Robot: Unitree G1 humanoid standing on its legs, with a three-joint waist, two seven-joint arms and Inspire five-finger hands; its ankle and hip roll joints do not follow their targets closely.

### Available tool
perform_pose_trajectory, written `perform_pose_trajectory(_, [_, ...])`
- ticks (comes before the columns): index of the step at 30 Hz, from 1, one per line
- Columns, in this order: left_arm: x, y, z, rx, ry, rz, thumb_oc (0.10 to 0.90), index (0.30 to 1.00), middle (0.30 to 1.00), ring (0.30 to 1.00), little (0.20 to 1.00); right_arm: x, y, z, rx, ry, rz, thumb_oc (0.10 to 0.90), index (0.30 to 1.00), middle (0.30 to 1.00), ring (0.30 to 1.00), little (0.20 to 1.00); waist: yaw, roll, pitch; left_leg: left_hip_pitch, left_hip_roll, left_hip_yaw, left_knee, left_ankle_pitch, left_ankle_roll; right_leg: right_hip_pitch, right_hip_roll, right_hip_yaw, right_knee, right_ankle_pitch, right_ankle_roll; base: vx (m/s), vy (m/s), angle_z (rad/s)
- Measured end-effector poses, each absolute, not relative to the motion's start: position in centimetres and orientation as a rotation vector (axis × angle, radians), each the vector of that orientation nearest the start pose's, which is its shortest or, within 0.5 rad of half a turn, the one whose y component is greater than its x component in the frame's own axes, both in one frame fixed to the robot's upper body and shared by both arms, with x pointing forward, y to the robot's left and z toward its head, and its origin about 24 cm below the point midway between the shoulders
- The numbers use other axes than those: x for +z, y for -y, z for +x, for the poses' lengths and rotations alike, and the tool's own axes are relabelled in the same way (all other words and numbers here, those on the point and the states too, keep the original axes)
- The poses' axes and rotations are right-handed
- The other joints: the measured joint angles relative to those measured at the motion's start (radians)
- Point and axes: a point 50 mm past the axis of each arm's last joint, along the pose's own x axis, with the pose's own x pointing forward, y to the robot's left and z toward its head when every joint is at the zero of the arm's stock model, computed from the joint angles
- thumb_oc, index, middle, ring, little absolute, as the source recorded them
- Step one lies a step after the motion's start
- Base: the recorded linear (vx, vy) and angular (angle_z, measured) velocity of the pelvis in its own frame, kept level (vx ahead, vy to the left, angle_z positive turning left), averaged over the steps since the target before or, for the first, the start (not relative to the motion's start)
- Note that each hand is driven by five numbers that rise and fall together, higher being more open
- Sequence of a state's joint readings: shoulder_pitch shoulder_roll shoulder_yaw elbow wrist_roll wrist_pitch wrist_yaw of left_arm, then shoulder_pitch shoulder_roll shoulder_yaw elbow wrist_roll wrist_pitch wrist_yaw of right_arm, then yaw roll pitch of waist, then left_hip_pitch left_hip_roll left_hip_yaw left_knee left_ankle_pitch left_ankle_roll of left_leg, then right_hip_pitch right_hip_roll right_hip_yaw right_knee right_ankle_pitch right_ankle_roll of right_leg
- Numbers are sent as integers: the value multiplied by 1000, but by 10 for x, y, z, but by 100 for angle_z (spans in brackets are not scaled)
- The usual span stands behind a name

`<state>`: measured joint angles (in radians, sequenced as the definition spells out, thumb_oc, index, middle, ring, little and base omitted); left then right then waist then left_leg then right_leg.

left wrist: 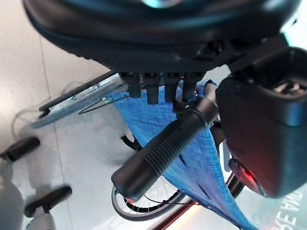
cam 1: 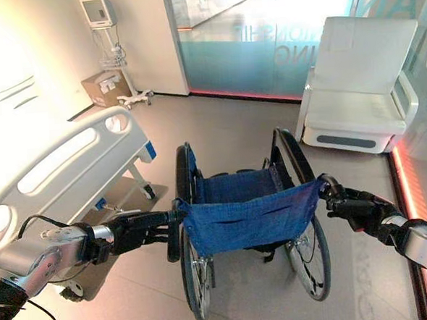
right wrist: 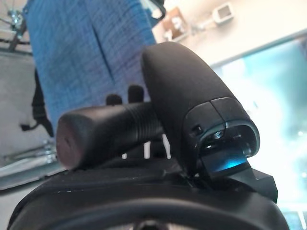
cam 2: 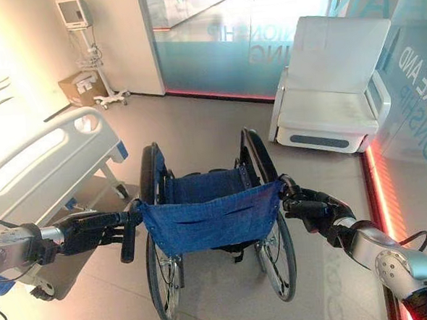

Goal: Push the wheelchair next to the bed

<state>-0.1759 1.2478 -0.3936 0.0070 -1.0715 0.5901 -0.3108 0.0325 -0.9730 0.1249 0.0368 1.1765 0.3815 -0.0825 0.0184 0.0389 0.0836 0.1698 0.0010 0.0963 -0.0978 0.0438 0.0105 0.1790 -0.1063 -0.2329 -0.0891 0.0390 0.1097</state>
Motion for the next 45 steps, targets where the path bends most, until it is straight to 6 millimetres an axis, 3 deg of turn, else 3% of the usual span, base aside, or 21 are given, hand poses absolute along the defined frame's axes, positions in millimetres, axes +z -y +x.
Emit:
perform_pose_trajectory(8, [65,-275,235,-323,-836,-57,800,900,900,900,900,56,296,232,-40,-542,150,400,300,300,300,300,6,8,-14,2,6,29,0,0,0,4,-1,0,0,0,0,1,-6,1])
perform_pose_trajectory(9, [63,-274,234,-313,-837,-79,676,714,714,714,714,56,296,232,-42,-542,148,400,300,300,300,300,7,8,-15,3,6,32,0,1,2,4,-1,0,0,0,0,9,-23,4])
perform_pose_trajectory(10, [60,-272,234,-298,-835,-115,400,300,300,300,300,55,297,232,-47,-543,148,400,300,300,300,300,9,11,-18,6,7,37,0,3,3,4,-1,0,0,0,0,9,-22,3])
perform_pose_trajectory(16, [42,-268,233,-185,-796,-221,400,300,300,300,300,50,295,232,-56,-540,143,400,300,300,300,300,14,-1,-20,6,11,48,0,4,2,0,-1,2,-4,-1,1,3,-10,0])
perform_pose_trajectory(19, [33,-253,234,-186,-776,-295,400,300,300,300,300,48,293,232,-52,-540,143,400,300,300,300,300,9,-11,-23,5,11,48,0,4,3,0,-1,2,-4,0,1,14,-24,-6])
perform_pose_trajectory(31, [21,-253,238,-145,-711,-151,400,300,300,300,300,44,284,235,-29,-538,141,400,300,300,300,300,-2,-24,-23,8,14,56,0,5,5,-7,3,11,-4,0,1,11,-6,-3])
perform_pose_trajectory(45, [18,-247,240,-104,-689,-163,400,300,300,300,300,39,282,235,-31,-545,156,400,300,300,300,300,6,-28,-21,14,14,71,0,4,3,-8,3,30,-4,2,3,12,9,-2])
